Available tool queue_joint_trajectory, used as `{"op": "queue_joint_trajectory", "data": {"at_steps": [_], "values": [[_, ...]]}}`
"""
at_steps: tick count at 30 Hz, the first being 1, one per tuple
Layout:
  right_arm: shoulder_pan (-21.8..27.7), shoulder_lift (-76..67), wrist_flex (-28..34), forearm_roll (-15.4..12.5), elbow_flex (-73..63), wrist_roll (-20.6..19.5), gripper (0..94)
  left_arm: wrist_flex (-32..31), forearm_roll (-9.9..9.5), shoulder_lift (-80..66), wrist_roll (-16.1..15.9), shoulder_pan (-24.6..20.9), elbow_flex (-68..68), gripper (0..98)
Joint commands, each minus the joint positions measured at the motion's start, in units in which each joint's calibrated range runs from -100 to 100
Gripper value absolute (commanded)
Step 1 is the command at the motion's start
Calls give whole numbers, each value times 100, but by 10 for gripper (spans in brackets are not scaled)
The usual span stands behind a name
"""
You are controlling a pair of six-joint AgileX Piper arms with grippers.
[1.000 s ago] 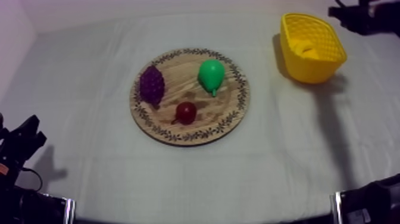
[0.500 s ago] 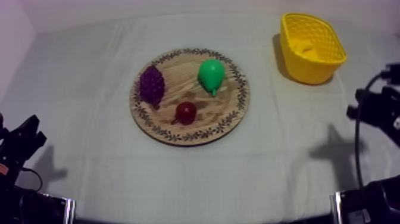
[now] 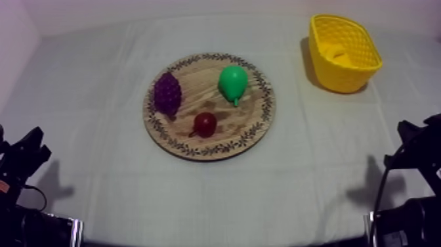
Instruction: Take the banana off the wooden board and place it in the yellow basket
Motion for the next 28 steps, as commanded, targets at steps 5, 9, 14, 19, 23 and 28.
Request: {"op": "queue_joint_trajectory", "data": {"at_steps": [5,9,14,19,23,28], "values": [[8,-134,51,23,-5,-402,17,6,0,0,0,-1,-4,0],[8,-143,56,25,-5,-202,7,6,0,0,0,-1,-4,0],[8,-145,58,26,-5,-149,5,6,0,0,0,-1,-4,0],[8,-146,58,26,-5,-143,4,6,0,0,0,-1,-4,0],[8,-146,58,26,-5,-142,4,6,0,0,0,-1,-4,0],[8,-146,58,26,-5,-141,4,6,0,0,0,-1,-4,0]]}}
